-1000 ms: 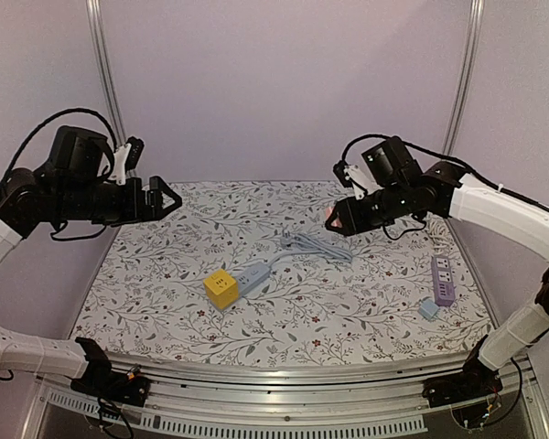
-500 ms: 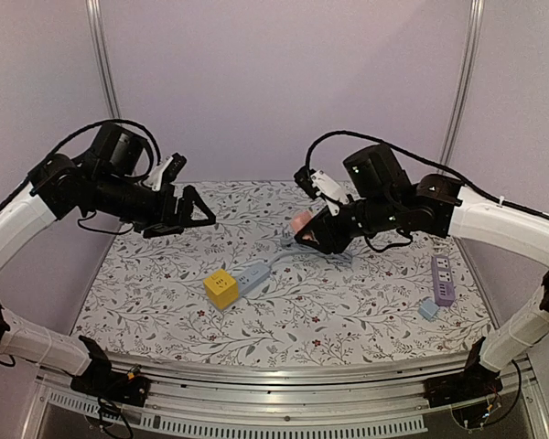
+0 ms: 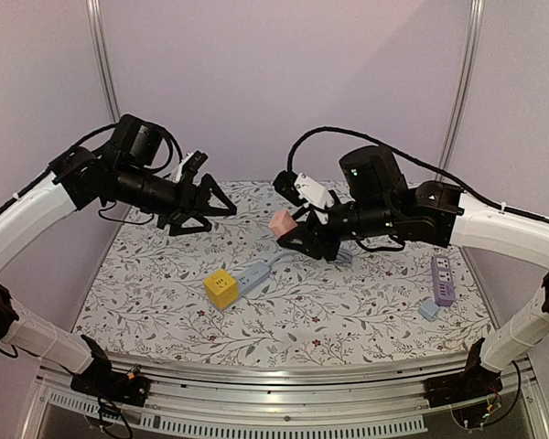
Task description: Insert the plug
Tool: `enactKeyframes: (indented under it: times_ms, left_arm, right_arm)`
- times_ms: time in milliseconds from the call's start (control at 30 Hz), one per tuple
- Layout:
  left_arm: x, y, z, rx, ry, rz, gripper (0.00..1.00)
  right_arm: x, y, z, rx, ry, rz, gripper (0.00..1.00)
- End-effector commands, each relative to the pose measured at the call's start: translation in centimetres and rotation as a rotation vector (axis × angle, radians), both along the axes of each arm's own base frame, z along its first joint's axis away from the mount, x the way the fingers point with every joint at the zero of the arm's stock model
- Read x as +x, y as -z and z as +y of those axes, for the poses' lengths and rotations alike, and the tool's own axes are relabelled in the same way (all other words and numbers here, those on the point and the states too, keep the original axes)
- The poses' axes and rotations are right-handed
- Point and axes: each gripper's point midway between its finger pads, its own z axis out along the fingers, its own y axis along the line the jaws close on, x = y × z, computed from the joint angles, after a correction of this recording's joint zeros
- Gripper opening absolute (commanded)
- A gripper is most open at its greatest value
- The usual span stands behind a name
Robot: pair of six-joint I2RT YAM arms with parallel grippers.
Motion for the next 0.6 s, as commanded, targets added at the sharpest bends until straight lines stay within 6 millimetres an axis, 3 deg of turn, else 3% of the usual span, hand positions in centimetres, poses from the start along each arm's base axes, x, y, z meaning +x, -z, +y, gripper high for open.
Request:
enactKeyframes:
  times_ms: [0, 333, 567]
  left_arm:
    - [0.0, -1.3, -1.9, -0.057, 0.029, 0.005, 0.86]
    - [-0.5, -1.6, -4.9, -0.066, 0.08, 0.013, 0.85]
    - [-1.2, -0.6, -6.9, -0.048, 0.139, 0.032, 0.81]
  right_arm:
    - [-0.9, -0.5, 0.8, 0.006, -0.061, -0.043, 0.0]
    - [-1.4, 0.5, 1.5, -0.018, -0.078, -0.028, 0.0]
    - [-1.6, 0.8, 1.6, -0.025, -0.081, -0.024, 0.0]
